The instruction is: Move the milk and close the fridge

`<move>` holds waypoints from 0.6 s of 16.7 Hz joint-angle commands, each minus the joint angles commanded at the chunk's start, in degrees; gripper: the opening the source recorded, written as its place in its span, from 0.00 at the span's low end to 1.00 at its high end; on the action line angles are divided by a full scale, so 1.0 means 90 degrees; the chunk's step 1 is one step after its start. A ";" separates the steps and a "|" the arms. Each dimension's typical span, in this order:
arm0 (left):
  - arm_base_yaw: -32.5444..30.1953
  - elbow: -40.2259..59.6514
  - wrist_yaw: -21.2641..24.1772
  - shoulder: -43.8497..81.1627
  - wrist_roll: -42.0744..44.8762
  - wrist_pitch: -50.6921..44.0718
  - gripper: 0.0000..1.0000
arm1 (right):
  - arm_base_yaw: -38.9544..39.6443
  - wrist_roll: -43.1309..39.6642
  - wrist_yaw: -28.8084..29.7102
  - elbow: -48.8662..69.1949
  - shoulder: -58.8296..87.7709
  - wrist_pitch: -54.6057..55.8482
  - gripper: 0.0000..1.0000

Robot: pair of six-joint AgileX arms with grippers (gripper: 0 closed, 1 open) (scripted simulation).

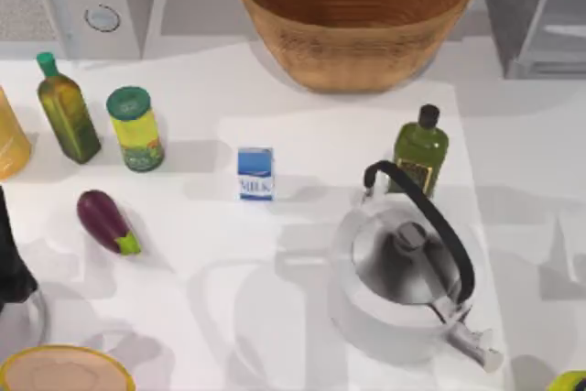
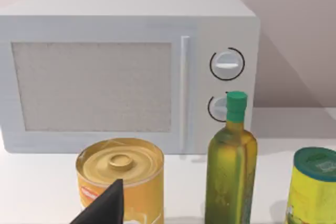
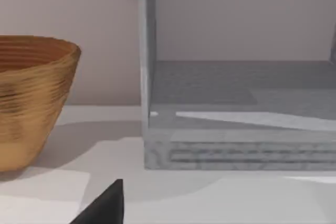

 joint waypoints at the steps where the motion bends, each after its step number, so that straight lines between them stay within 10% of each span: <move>1: 0.0000 0.0000 0.0000 0.0000 0.0000 0.0000 1.00 | 0.0000 0.0000 0.0000 0.0000 0.0000 0.0000 1.00; 10: 0.0000 0.0000 0.0000 0.0000 0.0000 0.0000 1.00 | 0.2421 0.0039 0.2438 0.0035 0.2060 0.1899 1.00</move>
